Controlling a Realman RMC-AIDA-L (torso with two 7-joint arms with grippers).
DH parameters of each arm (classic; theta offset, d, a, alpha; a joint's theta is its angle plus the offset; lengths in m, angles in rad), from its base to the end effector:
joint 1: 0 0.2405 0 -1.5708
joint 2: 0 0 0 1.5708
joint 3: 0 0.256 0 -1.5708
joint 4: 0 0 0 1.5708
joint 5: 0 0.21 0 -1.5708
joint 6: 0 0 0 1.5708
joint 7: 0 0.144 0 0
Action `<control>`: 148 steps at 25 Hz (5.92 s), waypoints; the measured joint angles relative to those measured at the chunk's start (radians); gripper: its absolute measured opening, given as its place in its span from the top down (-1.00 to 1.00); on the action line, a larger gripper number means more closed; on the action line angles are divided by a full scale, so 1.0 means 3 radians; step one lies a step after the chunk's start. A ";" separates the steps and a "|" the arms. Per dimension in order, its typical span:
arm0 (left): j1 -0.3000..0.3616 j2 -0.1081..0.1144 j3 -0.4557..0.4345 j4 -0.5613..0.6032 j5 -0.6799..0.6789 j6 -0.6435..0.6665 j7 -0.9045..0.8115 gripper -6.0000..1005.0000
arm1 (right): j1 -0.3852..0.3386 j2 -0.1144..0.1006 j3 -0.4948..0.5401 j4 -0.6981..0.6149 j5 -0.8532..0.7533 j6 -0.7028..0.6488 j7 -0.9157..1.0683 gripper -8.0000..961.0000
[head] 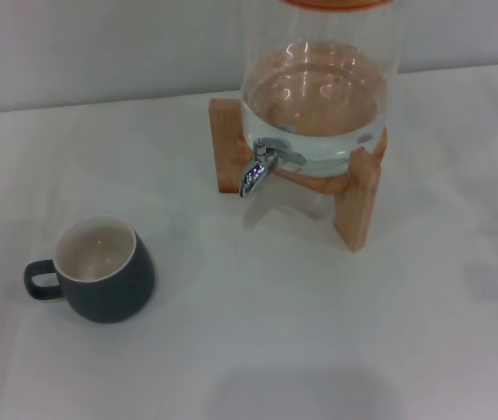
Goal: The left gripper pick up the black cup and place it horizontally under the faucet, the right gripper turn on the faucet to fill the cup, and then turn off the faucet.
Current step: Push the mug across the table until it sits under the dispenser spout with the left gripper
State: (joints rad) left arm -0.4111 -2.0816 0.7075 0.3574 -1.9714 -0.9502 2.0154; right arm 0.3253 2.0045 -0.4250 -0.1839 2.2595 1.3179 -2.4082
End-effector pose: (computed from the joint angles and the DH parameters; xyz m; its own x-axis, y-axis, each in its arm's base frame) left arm -0.3596 0.3494 0.0240 0.3891 0.2596 0.8839 0.9194 -0.1702 -0.3547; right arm 0.3957 0.2944 0.1070 0.4657 0.2137 -0.8588 -0.8817 0.0295 -0.4708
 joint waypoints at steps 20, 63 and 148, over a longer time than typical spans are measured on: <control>0.0007 0.0002 0.0004 0.0000 0.0017 0.0002 -0.0004 -0.57 | -0.0110 -0.0099 -0.0176 -0.0303 -0.0403 -0.0030 0.0785 -0.69; 0.0193 -0.0041 0.0061 -0.0690 -0.0530 -0.1062 0.0990 -0.55 | -0.0089 -0.0030 -0.0092 -0.0430 -0.0470 -0.0166 0.0769 -0.69; 0.0215 -0.0021 0.0085 -0.1253 -0.0254 -0.1413 0.2048 -0.52 | 0.0005 -0.0024 -0.0092 -0.0430 -0.0470 -0.0466 0.0674 -0.69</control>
State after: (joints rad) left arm -0.3465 -2.0880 0.7331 -0.0186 -2.0477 -1.3739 2.6299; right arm 0.3268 1.9974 -0.4525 -0.3129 2.1184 1.1782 -2.2059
